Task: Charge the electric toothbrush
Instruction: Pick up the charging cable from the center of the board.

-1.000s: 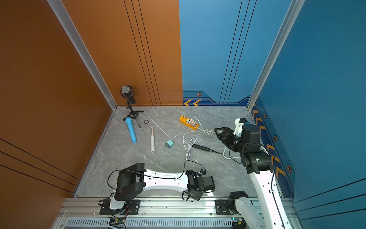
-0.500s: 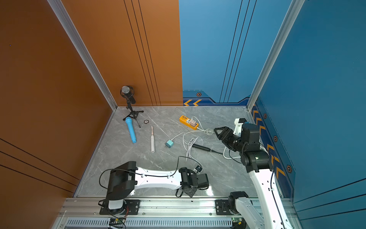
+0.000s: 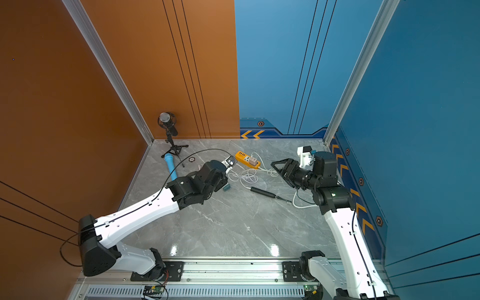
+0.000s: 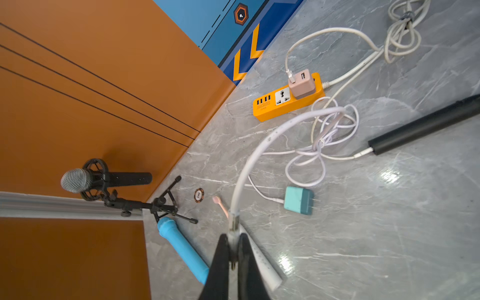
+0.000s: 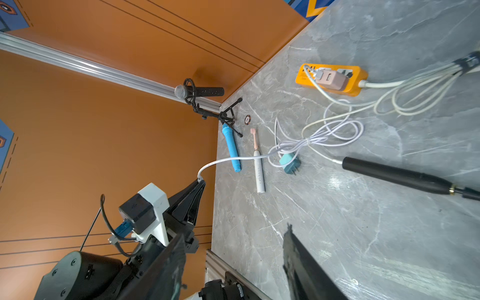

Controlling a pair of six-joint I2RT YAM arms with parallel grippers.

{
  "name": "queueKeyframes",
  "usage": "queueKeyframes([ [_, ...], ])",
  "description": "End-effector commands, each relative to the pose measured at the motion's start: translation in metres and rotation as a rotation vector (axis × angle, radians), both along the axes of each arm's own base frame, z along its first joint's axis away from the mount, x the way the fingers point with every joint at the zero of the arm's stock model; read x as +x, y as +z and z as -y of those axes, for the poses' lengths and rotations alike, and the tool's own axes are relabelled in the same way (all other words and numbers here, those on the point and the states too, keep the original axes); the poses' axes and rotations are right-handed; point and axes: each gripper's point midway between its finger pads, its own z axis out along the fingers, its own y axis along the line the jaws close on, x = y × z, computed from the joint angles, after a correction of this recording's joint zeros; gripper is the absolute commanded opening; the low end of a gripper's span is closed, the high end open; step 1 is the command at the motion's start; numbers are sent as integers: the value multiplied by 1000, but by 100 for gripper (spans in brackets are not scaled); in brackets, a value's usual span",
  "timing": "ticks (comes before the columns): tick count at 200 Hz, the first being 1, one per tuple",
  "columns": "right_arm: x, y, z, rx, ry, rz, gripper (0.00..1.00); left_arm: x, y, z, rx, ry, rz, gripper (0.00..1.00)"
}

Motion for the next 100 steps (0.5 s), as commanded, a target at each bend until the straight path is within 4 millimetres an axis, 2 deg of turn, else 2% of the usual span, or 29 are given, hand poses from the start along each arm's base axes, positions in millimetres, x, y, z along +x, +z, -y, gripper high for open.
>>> queueKeyframes([
  [1,-5,27,-28,64,153,60,62,-6,47,36,110,-317,203,0],
  [22,1,39,-45,84,213,97,62,-10,68,45,139,-403,259,0],
  [41,9,51,-62,105,271,118,62,-18,79,55,148,-490,291,0],
  [46,11,54,-67,109,288,121,62,-17,88,58,133,-500,325,0],
  [58,16,59,-77,114,320,125,62,-19,92,63,167,-542,352,0],
  [79,25,58,-94,112,358,111,61,-16,96,70,173,-565,375,0],
  [100,34,48,-99,103,351,79,60,-10,102,74,165,-565,409,0],
])
